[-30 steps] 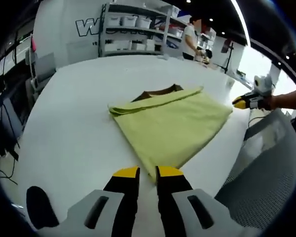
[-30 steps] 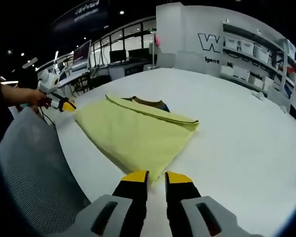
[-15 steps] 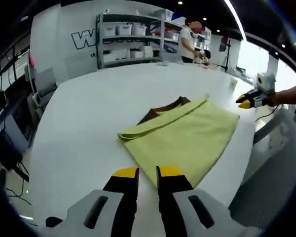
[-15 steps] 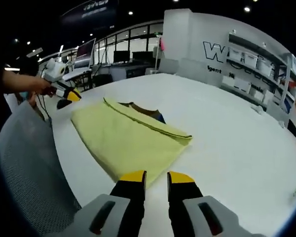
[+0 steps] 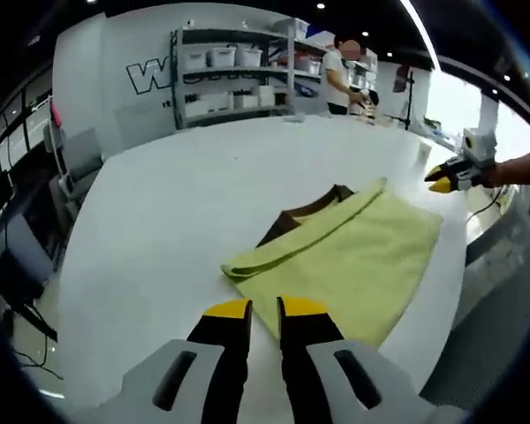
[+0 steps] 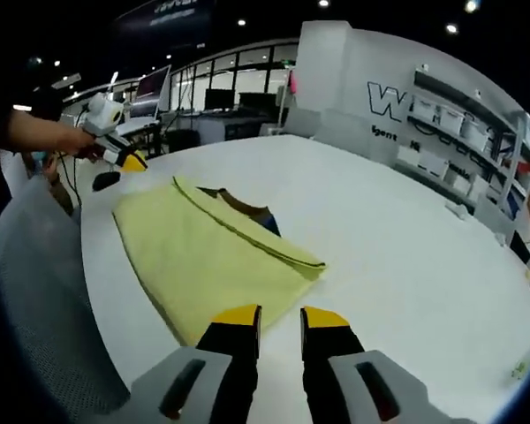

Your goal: Fold the garment on the visible template until the final outline fits inside the template.

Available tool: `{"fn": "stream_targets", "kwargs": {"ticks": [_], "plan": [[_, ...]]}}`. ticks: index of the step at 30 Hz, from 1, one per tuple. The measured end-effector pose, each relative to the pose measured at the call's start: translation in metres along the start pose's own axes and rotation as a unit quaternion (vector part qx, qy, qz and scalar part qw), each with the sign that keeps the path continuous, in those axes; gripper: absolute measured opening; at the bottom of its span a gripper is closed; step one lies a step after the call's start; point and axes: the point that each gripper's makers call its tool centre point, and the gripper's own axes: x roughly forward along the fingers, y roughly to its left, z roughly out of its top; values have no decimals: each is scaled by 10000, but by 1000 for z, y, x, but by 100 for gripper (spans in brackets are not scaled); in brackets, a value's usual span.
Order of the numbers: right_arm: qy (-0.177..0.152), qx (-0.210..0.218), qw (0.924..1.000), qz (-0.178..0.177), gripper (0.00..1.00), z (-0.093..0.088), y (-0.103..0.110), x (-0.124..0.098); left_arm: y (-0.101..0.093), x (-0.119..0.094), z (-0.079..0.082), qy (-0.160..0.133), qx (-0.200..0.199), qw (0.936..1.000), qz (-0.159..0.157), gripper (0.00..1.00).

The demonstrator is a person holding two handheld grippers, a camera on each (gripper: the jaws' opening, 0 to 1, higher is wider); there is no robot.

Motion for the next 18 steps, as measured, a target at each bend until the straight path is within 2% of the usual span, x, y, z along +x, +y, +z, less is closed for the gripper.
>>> {"fn": "stream_targets", "kwargs": {"ticks": [11,18], "plan": [[61,-220,9997,27,12,8,-16,19,11,22,10,47,9,10000,36,8],[93,-245,9997,-11,13,9,-26,28,19,36,8,174,33,9998,73,9]]}}
